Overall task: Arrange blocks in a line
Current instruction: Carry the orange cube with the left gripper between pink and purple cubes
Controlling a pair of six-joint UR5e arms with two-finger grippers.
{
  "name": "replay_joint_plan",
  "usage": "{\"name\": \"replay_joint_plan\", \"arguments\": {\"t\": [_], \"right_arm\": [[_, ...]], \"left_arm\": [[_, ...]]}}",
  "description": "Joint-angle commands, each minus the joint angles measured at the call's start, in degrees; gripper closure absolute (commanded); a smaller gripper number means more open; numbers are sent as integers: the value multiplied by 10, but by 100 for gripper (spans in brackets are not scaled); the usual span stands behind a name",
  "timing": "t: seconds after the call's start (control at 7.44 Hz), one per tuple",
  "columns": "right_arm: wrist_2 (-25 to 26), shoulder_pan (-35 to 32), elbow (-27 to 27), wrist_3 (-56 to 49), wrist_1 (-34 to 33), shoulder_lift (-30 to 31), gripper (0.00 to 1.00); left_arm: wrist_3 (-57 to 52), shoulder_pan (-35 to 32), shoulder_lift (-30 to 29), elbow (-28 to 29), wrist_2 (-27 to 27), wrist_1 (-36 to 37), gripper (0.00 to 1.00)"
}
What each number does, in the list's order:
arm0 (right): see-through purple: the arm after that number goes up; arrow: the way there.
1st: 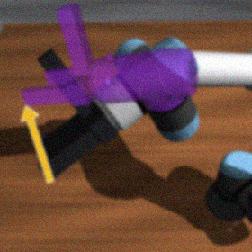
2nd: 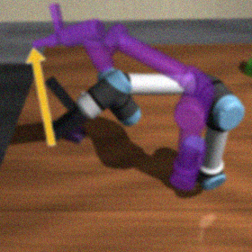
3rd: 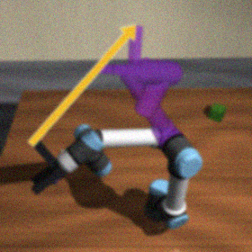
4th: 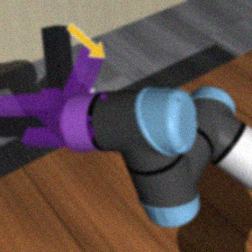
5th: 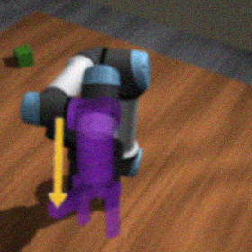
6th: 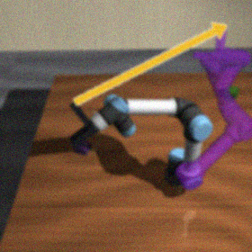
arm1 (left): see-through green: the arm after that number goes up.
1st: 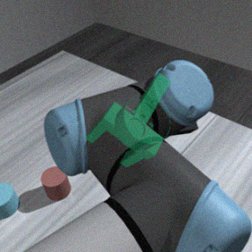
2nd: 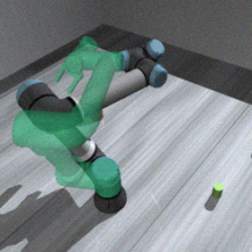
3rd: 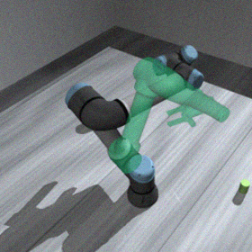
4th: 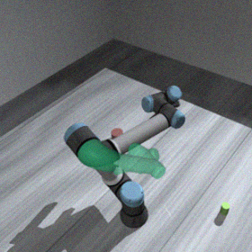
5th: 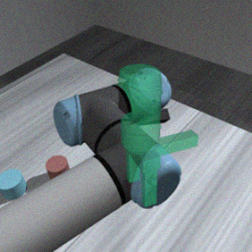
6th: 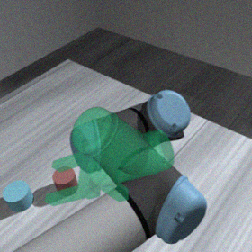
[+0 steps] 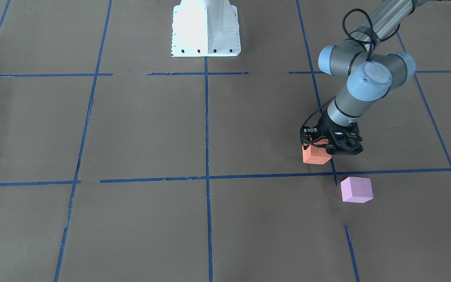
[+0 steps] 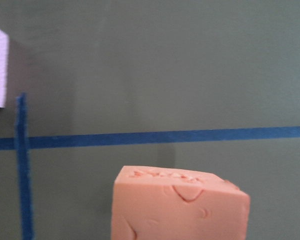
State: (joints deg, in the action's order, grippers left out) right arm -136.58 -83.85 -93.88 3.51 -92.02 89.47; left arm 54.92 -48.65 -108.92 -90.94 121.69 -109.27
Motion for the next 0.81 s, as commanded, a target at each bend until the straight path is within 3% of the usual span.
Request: {"name": "replay_joint_plan", "arguments": {"t": [0.0,0.13,0.27,0.4,0.54,0.67], "right_arm": [[0,0,-1,0,0,0,0],[0,0,0,0,0,0,0],[0,0,0,0,0,0,0],[0,0,0,0,0,0,0],[0,0,0,0,0,0,0],[0,0,0,0,0,0,0]], "left_arm": [[-31,-15,42,3,7,-3,86],[-32,-15,41,5,8,-4,84],[-31,-13,40,12,8,-4,69],[-27,-11,37,13,7,-4,30],[-25,-10,36,13,7,-4,1],[-24,-11,37,12,7,-4,0]]}}
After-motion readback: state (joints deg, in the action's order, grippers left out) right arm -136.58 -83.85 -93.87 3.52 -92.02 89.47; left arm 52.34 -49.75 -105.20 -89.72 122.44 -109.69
